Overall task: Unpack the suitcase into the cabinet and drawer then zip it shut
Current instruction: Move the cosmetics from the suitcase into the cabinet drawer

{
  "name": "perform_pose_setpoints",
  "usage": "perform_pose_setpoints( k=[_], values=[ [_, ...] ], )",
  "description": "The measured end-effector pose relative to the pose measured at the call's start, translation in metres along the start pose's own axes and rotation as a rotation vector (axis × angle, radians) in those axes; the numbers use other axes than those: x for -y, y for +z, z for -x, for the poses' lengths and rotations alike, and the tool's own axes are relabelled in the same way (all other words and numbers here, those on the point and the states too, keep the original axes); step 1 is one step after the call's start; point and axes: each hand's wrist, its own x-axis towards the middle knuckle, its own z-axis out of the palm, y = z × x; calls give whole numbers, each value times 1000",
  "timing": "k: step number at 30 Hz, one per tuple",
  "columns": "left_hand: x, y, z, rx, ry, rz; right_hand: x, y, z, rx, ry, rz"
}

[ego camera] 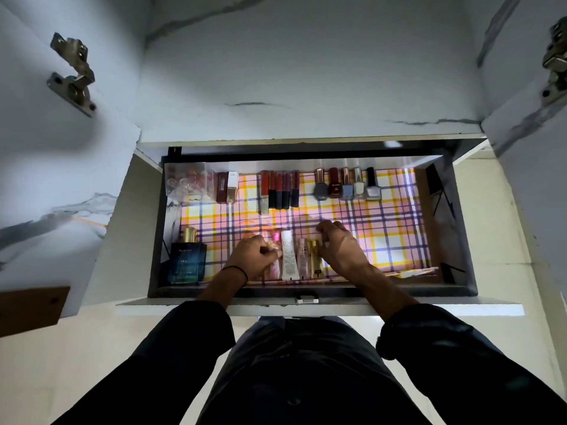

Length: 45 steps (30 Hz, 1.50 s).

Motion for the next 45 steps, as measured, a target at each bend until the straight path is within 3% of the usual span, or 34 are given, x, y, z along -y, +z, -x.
perform_pose_setpoints(
  k=[6,11,18,21,23,26,30,35,41,45],
  values=[
    [8,-15,7,-92,-89,71,1,-1,-7,-57,54,-77],
    [8,-27,34,-230,-18,142,28,-6,-4,-111,-122,-80],
    [22,-40,135,-684,151,415,129,35,49,-47,-443,-185],
    [41,-38,193,-852,130,535,168,65,88,-12,-553,-213],
    [114,-10,289,-1023,9,592,207,137,167,140,-666,-222],
    [153,15,338,-1028,-110,654,222,169,200,237,-682,-305],
    [266,82,476,-1292,-350,794,262,296,315,591,-797,-165],
    [376,145,585,-1477,-556,935,300,428,423,909,-874,25],
    [524,191,684,-1622,-757,1080,351,604,515,1157,-894,212],
    [623,207,748,-1604,-933,1170,387,732,570,1241,-844,296]
  ],
)
